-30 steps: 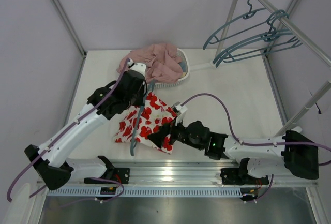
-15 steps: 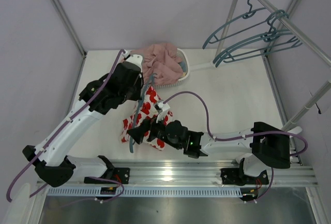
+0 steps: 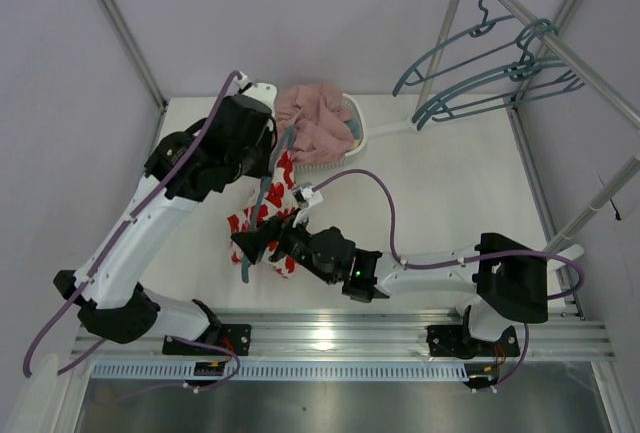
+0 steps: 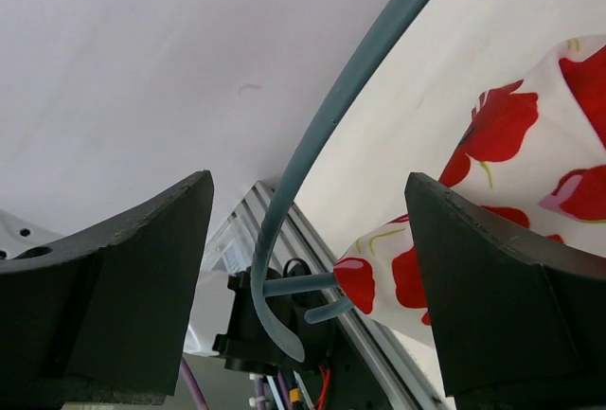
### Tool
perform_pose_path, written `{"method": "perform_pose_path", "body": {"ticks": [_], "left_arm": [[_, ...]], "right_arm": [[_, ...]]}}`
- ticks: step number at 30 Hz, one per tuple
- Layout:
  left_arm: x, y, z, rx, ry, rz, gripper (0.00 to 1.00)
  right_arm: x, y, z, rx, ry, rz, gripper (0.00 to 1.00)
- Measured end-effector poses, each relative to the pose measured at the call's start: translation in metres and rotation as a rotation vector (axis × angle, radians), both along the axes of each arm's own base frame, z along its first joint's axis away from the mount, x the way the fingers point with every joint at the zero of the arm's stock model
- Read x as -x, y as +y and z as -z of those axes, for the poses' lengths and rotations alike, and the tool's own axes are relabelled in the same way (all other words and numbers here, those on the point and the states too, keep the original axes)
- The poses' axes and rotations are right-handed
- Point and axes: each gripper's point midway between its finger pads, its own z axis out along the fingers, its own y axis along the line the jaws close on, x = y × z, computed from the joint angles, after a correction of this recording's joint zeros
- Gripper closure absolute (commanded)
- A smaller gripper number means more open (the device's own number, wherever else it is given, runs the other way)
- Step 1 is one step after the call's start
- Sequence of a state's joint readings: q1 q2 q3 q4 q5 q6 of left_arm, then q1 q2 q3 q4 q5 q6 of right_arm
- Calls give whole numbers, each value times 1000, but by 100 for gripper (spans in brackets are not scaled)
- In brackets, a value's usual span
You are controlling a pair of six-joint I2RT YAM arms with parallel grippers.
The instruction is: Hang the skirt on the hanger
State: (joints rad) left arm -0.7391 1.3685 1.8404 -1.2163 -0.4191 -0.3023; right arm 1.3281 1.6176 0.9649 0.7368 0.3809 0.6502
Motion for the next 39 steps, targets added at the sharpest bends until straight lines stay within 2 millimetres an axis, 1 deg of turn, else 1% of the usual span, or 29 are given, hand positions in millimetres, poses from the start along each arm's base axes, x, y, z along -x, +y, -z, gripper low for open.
{"method": "perform_pose_path", "body": {"ticks": [3, 6, 7, 10, 15, 18, 20, 21, 23, 25, 26, 28, 29, 30, 32, 34, 36, 39], "left_arm": [[0, 2, -10, 2, -18, -1, 100], [0, 5, -14, -6, -27, -5, 100], [0, 6, -15, -6, -30, -7, 100], [2, 8, -16, -10, -28, -8, 100], [4, 10, -26, 2, -42, -9, 100], [5, 11, -30, 8, -51, -11, 99], [5, 11, -30, 9, -51, -12, 99], [5, 11, -31, 11, -52, -11, 99], [5, 11, -32, 16, -54, -10, 99], [6, 11, -35, 22, -60, -10, 99], [6, 11, -37, 25, -63, -10, 99], [6, 11, -38, 28, -65, -11, 99], [5, 11, -38, 28, -65, -12, 99], [5, 12, -38, 28, -66, -13, 99], [5, 13, -40, 29, -73, -18, 98], [6, 16, -42, 34, -82, -25, 98], [6, 17, -46, 48, -93, -30, 95], [5, 15, -52, 77, -119, -29, 87]], "right_arm": [[2, 2, -10, -22, -20, 1, 15], [8, 5, -22, -47, -47, -7, 18], [9, 6, -27, -57, -54, -10, 21], [12, 7, -41, -92, -72, -14, 25], [13, 9, -54, -127, -81, -13, 32], [11, 12, -56, -137, -79, -6, 37], [11, 15, -52, -137, -71, -6, 39], [10, 18, -49, -135, -67, -6, 41], [10, 21, -43, -130, -57, -8, 43], [10, 24, -36, -124, -51, -8, 51], [10, 26, -33, -121, -48, -9, 62], [9, 27, -31, -120, -43, -6, 74], [9, 27, -31, -124, -41, -6, 85], [9, 27, -32, -126, -42, -6, 91], [7, 26, -29, -127, -18, 11, 100], [1, 24, -25, -112, -9, 31, 100], [0, 22, -27, -112, -7, 39, 100], [3, 15, -37, -121, 10, 44, 100]]}}
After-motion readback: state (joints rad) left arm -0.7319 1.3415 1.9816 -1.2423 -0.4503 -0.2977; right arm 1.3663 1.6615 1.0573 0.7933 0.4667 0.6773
